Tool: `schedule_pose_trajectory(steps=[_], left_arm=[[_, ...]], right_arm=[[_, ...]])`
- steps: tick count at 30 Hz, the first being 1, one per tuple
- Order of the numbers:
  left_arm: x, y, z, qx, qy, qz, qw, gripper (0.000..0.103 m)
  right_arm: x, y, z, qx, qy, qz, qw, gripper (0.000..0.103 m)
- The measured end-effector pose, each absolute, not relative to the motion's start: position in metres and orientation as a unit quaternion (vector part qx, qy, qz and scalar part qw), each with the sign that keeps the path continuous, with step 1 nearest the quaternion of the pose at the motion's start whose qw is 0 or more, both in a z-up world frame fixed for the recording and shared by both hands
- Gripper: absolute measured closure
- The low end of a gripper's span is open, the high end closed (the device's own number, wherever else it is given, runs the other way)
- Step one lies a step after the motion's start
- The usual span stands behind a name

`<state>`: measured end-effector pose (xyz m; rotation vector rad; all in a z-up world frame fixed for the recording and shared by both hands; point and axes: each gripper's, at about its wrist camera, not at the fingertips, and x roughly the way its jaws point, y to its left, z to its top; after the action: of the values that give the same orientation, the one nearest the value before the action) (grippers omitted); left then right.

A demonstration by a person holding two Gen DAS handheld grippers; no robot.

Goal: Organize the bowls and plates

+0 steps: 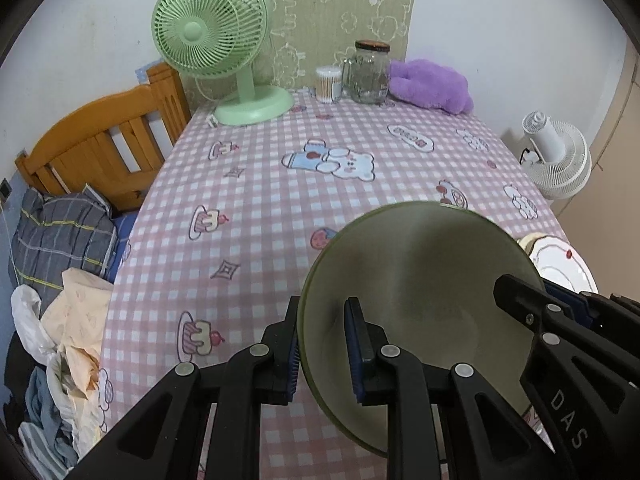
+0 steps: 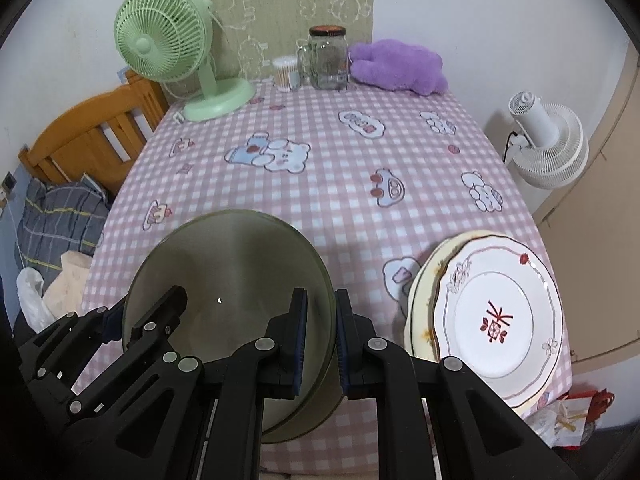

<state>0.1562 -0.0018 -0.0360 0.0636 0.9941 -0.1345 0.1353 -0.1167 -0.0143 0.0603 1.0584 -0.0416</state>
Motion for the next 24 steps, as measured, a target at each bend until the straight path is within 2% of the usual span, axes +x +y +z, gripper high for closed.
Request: schedule_pose_trajectory(steps=[16, 24], left_arm=[[0.148, -0.004, -0.051, 0.014, 0.519, -0.069, 0.852, 0.085], [0.150, -0.012, -0.060, 0.031, 0.526, -0.069, 0.847, 0.085]], right_arm=[[0.132, -0.118, -0.031, 0.011, 0.558, -0.019, 0.829, 0.087], [0.132, -0.119, -0.035, 0.001, 0.558, -0.022, 0.830, 0.087]])
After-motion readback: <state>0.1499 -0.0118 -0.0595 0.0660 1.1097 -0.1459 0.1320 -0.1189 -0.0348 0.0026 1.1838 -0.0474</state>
